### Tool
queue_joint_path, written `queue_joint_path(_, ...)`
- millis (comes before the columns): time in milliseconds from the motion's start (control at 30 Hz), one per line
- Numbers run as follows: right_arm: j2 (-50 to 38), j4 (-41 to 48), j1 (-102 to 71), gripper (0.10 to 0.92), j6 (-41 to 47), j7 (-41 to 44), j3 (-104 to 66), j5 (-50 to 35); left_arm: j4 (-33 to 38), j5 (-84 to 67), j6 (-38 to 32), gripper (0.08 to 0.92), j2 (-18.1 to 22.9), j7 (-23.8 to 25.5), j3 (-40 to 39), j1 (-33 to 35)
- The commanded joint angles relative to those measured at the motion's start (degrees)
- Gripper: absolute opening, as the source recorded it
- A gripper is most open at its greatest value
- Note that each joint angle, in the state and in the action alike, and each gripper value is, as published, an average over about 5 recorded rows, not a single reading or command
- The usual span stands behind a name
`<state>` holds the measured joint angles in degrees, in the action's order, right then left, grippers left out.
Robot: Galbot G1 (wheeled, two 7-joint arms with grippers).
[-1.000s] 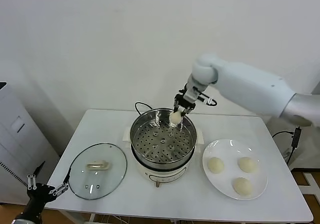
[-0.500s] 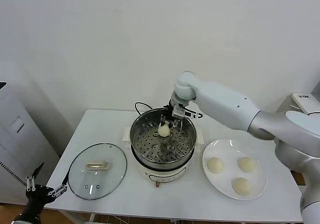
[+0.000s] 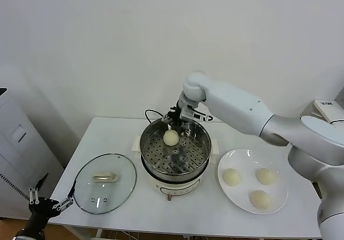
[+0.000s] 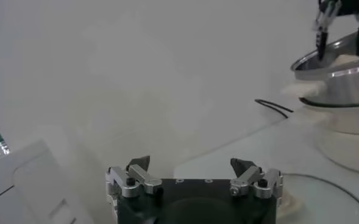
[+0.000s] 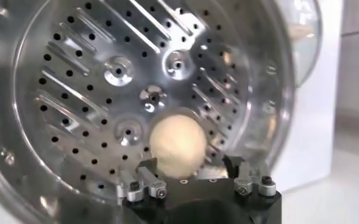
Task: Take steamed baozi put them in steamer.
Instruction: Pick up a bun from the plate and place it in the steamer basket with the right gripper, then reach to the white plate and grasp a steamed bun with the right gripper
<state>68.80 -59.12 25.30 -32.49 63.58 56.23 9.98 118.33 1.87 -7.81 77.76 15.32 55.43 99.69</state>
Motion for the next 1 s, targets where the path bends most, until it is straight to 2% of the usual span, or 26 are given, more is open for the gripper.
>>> queue_joint_path(33, -9.72, 0.38, 18.5, 0.817, 31.26, 1.56, 19.02, -38.55, -0.02, -0.25, -0.02, 0.823, -0.42, 0.01, 0.24, 0.07)
queue_joint_path(133, -13.73, 2.41, 22.5, 0.822, 40.64, 2.23, 27.68, -48.86, 0.05, -0.29, -0.01, 0.823, -0.27, 0.01, 0.08, -0.05)
queue_joint_path(233, -17.71, 2.75, 21.19, 0.823, 44.95, 3.44, 30.31, -51.24, 0.0, -0.3, -0.02, 0.823, 0.05, 0.0, -0.06, -0.39)
queue_joint_path(600, -34.39, -16.28, 3.6, 0.823, 44.8, -1.1, 24.17, -33.35, 0.44, -0.62, 0.16, 0.823, 0.4, -0.04, 0.85, -0.32)
queue_joint_path(800, -36.68, -19.32, -8.57, 0.823, 42.42, -3.73, 16.75, -25.25, 0.44, -0.53, 0.41, 0.823, 0.6, -0.09, 1.5, -0.43)
queue_joint_path(1000, -35.83, -18.1, -16.56, 0.823, 41.61, -5.56, 10.77, -23.78, 0.57, -0.24, 0.39, 0.823, 1.01, -0.05, 1.64, 0.05)
